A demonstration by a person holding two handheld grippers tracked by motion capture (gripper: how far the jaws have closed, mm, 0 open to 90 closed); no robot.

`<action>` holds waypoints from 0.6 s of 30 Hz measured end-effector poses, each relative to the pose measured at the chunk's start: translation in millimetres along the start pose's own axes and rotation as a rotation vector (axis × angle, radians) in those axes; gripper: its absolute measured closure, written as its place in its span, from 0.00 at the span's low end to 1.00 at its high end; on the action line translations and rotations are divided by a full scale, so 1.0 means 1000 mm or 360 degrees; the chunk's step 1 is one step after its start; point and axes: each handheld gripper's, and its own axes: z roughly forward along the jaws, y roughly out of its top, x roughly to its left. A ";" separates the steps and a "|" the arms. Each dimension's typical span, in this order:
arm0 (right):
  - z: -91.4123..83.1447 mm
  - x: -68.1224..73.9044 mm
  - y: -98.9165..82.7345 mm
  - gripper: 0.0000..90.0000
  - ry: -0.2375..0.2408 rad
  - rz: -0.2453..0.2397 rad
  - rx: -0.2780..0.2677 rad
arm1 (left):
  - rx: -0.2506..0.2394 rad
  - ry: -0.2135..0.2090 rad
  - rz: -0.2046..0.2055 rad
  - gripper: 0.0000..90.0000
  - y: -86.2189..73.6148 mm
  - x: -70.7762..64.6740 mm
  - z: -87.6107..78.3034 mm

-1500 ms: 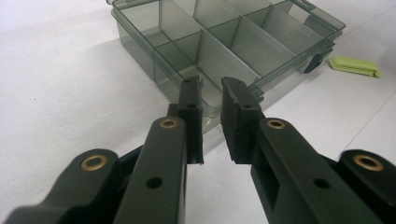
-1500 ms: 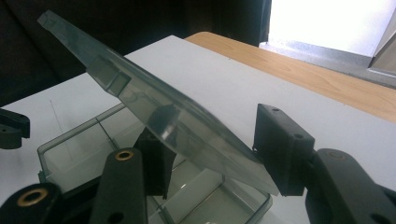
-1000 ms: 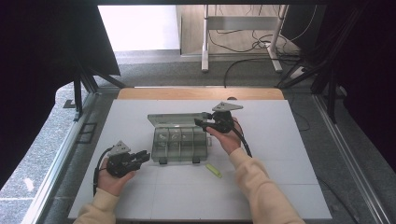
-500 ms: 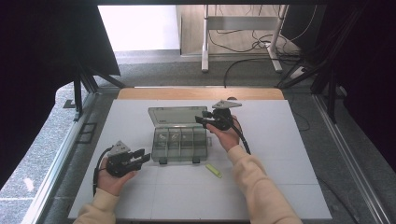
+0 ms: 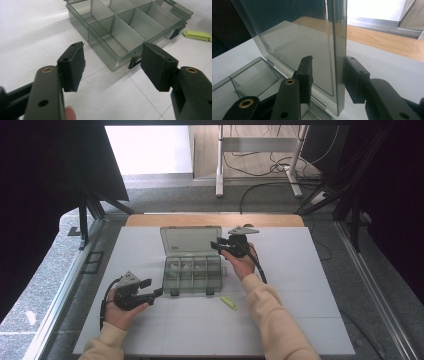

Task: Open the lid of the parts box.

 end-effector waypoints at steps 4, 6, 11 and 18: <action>0.002 -0.002 0.000 0.68 -0.0009 0.0011 0.0008 | 0.0004 -0.0003 0.0012 0.34 0.000 -0.002 0.000; 0.003 -0.003 0.001 0.69 -0.0014 0.0013 0.0018 | 0.0009 -0.0002 0.0017 0.33 -0.001 -0.002 0.000; 0.007 -0.006 0.002 0.71 -0.0035 0.0028 0.0036 | 0.0015 0.0002 0.0016 0.32 -0.001 -0.002 0.000; 0.010 -0.007 0.003 0.72 -0.0058 0.0056 0.0051 | 0.0022 0.0008 0.0000 0.31 -0.002 -0.001 0.000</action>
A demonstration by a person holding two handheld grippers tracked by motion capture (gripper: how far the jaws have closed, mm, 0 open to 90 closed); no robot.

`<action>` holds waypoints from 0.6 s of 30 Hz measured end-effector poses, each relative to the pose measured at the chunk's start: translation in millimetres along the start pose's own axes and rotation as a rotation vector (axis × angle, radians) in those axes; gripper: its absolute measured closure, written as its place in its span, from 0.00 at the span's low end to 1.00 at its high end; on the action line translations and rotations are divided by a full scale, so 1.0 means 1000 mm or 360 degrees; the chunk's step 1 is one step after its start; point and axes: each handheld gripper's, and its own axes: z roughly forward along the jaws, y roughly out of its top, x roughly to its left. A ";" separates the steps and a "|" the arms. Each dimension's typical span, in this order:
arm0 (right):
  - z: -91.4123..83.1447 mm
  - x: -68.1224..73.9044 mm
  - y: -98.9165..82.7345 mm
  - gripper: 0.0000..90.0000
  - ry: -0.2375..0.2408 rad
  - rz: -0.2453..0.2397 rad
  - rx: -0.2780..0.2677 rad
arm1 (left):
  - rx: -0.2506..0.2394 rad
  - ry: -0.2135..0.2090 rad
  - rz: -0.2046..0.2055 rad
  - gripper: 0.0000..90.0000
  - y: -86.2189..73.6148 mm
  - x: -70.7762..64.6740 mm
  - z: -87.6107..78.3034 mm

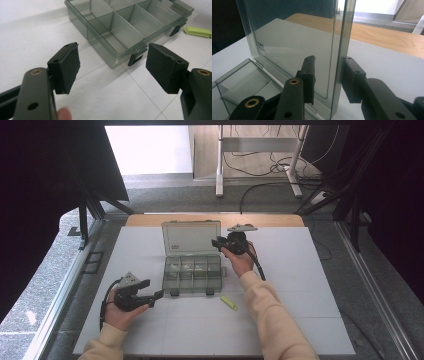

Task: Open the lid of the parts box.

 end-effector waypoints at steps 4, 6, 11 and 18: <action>0.001 -0.001 0.000 0.73 -0.0010 0.0014 0.0011 | 0.0001 0.0002 0.0003 0.31 0.000 0.001 0.000; 0.001 -0.001 0.000 0.73 -0.0010 0.0018 0.0010 | 0.0003 0.0002 0.0002 0.31 0.000 0.001 0.001; 0.001 -0.001 -0.001 0.74 -0.0026 0.0052 0.0020 | 0.0004 0.0009 0.0003 0.30 0.000 0.001 0.001; 0.002 -0.002 -0.001 0.74 -0.0028 0.0038 0.0029 | 0.0007 0.0018 0.0000 0.30 -0.001 0.001 0.001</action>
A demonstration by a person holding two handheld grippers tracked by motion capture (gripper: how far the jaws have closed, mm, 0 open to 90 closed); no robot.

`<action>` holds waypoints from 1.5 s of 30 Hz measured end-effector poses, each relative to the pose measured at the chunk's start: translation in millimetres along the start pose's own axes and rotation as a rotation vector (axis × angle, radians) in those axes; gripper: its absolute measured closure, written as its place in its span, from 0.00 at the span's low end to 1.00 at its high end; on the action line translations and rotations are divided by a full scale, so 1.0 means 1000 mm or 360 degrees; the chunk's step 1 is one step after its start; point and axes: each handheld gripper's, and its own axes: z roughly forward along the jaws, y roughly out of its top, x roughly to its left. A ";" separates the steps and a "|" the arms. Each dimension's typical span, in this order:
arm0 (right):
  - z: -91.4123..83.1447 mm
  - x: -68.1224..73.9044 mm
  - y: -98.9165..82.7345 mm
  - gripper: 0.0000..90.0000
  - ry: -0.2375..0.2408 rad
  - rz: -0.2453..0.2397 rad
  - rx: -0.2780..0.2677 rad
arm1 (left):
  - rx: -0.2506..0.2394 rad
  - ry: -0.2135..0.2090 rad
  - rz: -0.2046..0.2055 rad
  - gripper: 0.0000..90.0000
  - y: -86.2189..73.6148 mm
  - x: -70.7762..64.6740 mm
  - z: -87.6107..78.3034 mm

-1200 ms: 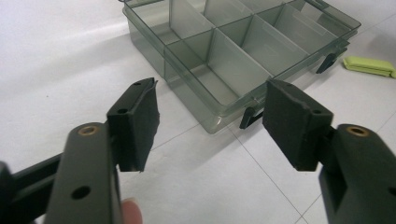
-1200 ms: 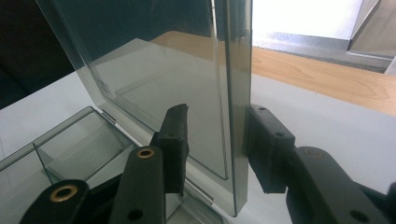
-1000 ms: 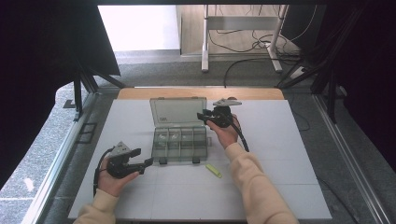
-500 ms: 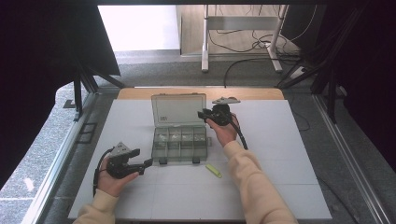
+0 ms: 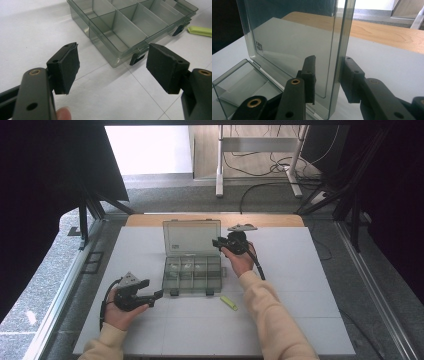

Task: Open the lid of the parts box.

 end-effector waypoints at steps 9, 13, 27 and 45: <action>0.007 -0.006 -0.004 0.72 -0.0016 0.0033 0.0033 | 0.0001 0.0006 -0.0003 0.30 0.000 0.000 0.000; 0.010 -0.009 -0.004 0.71 -0.0017 0.0042 0.0059 | 0.0003 0.0009 -0.0003 0.30 -0.001 0.001 0.000; 0.023 -0.018 -0.009 0.62 -0.0045 0.0159 0.0155 | 0.0004 0.0017 0.0001 0.30 -0.001 0.001 0.000; 0.014 -0.013 -0.005 0.42 -0.0064 0.0121 0.0164 | -0.0004 0.0015 -0.0007 0.30 -0.001 0.001 -0.001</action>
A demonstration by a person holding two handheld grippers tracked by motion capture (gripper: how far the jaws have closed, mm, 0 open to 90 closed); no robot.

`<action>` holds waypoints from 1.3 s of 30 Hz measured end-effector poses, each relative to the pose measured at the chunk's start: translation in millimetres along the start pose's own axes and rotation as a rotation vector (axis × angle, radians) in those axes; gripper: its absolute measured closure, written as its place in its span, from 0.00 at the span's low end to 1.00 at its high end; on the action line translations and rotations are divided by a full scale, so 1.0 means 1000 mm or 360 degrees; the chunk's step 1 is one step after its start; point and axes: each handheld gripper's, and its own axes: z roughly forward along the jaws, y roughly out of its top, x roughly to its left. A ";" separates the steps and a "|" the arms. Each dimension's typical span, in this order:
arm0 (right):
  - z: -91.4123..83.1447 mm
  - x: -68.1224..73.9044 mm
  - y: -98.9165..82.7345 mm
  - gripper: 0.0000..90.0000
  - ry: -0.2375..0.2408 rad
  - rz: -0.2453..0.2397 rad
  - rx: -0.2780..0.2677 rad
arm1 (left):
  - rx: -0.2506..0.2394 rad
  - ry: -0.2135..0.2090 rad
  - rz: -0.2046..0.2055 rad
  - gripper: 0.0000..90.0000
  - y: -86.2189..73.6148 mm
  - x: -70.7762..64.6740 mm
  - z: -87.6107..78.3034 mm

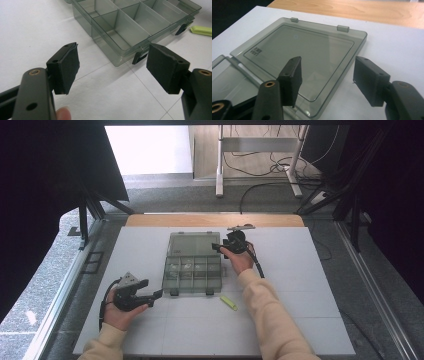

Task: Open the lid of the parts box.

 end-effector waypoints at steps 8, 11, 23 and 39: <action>-0.033 0.011 0.001 0.38 0.0052 -0.0161 -0.0021 | -0.0027 -0.0003 -0.0001 0.30 0.000 0.000 -0.002; -0.046 0.014 -0.003 0.38 0.0080 -0.0207 -0.0014 | -0.0028 -0.0014 -0.0005 0.30 0.001 -0.001 -0.001; -0.091 0.020 -0.024 0.37 0.0105 -0.0259 0.0012 | -0.0070 -0.0034 -0.0013 0.30 0.002 -0.001 -0.005; -0.138 0.021 -0.055 0.36 0.0115 -0.0295 -0.0013 | -0.0066 -0.0016 -0.0005 0.30 0.002 -0.003 -0.005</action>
